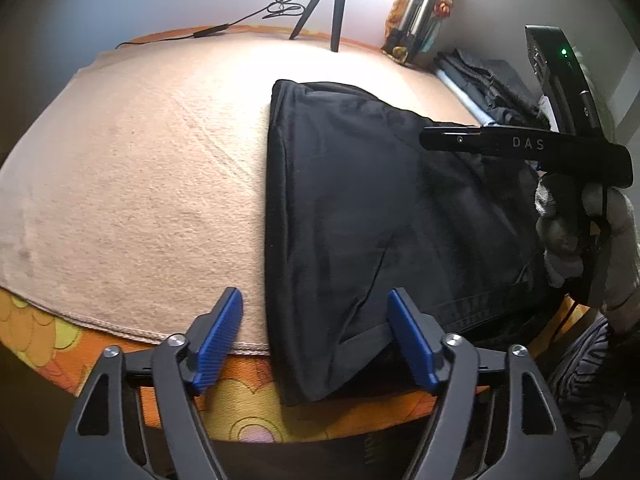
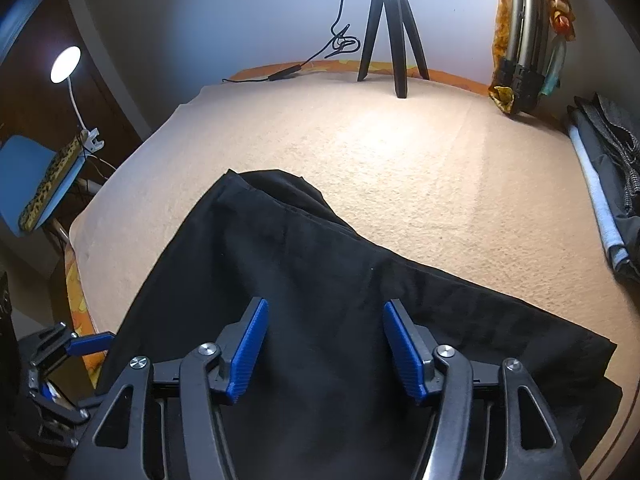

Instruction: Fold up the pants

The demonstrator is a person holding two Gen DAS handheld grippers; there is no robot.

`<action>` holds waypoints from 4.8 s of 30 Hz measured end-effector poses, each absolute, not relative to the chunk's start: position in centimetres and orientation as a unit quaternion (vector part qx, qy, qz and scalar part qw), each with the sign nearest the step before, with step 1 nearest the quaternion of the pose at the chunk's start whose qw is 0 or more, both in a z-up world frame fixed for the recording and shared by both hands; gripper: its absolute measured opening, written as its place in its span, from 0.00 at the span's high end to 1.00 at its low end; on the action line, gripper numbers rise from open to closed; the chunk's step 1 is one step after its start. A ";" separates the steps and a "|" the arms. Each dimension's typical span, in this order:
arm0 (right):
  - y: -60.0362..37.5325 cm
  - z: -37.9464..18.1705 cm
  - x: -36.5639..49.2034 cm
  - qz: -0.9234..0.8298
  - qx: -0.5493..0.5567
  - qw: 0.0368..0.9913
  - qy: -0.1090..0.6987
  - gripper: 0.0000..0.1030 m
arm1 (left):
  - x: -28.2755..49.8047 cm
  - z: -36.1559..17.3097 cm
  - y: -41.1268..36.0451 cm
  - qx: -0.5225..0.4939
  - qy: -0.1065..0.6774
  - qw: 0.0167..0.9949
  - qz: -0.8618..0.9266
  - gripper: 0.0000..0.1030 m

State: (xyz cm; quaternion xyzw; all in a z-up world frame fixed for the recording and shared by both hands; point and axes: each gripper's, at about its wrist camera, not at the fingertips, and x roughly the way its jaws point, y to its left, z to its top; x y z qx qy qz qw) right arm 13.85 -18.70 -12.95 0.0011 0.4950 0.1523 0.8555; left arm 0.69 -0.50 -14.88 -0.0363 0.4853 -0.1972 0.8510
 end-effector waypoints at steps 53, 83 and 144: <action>-4.2 -15.5 18.6 0.180 -0.022 0.770 0.611 0.95 | 0.2 -13.7 -1.2 -0.098 0.469 0.851 -0.216 0.44; -8.0 -11.6 19.9 0.163 -0.003 0.781 0.602 0.62 | -1.6 -11.2 -4.2 -0.080 0.395 0.869 -0.286 0.79; -35.0 -10.3 9.4 0.091 0.215 0.855 0.463 0.99 | -3.6 -9.0 -11.5 -0.003 0.380 0.846 -0.375 0.72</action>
